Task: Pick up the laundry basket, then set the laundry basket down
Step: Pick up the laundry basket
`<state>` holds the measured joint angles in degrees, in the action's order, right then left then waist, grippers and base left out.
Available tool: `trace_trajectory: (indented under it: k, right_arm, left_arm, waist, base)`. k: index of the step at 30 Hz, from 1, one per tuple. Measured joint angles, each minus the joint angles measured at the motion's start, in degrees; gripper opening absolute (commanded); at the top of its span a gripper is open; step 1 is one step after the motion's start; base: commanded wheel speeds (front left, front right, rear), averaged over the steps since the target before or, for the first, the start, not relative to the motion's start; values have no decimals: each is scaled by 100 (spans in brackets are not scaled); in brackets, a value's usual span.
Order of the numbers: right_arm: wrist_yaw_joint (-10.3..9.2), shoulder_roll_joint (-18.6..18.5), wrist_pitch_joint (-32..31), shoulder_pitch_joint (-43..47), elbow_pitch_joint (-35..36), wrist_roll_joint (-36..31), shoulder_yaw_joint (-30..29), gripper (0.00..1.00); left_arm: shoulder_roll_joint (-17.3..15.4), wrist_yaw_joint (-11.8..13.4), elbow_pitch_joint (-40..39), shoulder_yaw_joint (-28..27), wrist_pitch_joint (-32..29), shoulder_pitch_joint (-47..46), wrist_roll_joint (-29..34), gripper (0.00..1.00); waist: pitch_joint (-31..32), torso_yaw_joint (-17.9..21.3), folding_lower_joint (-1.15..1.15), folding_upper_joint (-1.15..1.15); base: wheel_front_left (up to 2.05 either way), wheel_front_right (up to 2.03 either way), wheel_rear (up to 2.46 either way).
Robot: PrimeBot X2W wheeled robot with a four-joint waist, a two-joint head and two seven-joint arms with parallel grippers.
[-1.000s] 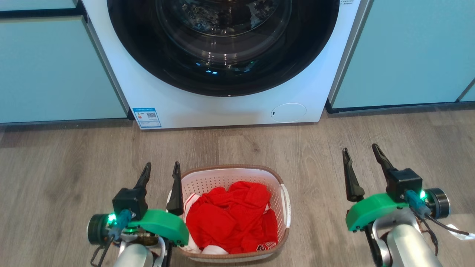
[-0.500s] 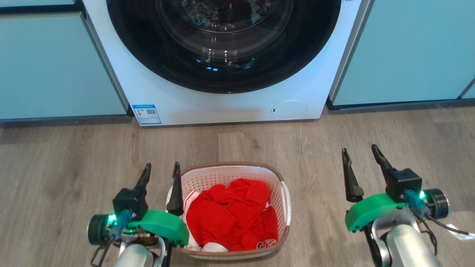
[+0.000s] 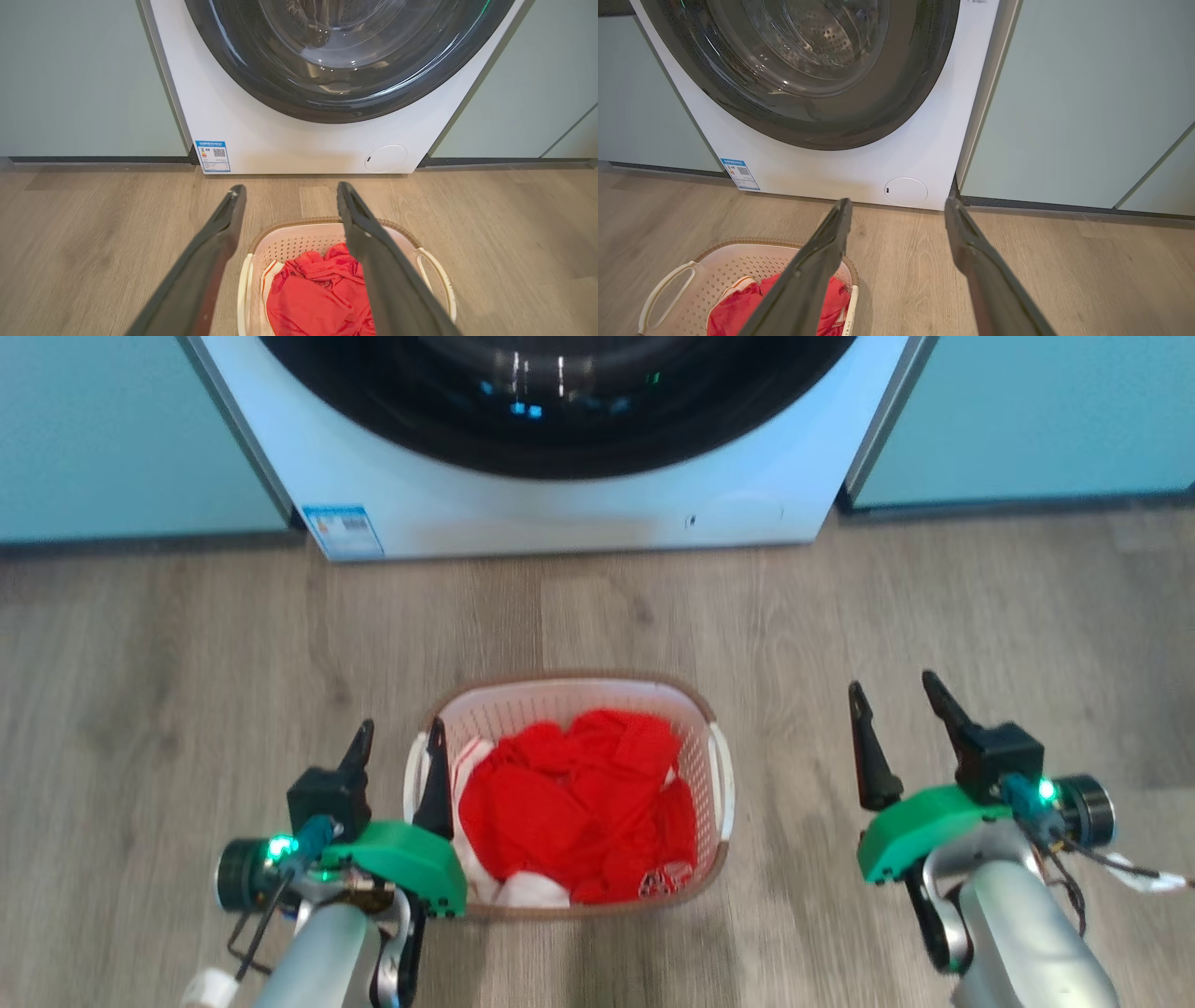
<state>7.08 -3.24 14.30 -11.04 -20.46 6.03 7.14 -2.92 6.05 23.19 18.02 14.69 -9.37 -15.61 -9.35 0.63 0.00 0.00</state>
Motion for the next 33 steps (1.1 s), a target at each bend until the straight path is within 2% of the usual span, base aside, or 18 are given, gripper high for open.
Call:
trace_trajectory:
  k: [8, 15, 22, 24, 33]
  right_arm:
    - [0, 0, 0, -853, -415, -87, 267, 100]
    - [0, -10, 0, -1646, -1600, -13, 601, 100]
    - [0, -20, -40, -2602, -2813, 493, 1149, 100]
    - [0, -21, -147, -2808, -3067, 728, 1356, 100]
    - [0, -29, -342, -3356, -3641, 1766, 2241, 100]
  left_arm:
    - [23, -87, 745, -144, 0, -803, 261, 100]
    - [60, -372, 1642, -243, 0, -1551, 450, 100]
    - [93, -609, 2908, -388, 0, -2327, 428, 100]
    - [88, -611, 3206, -410, 0, -2555, 449, 100]
    - [25, -712, 4469, -408, 0, -3377, 550, 100]
  waist:
    - [-950, 24, 1, 0]
    - [-1785, 98, 2, 0]
    - [-2447, 153, 1, 0]
    - [-2607, 160, 1, 0]
    - [-3165, 138, 0, 0]
  base:
    - [0, 0, 0]
    - [0, 0, 0]
    - [0, 0, 0]
    - [0, 0, 0]
    - [0, 0, 0]
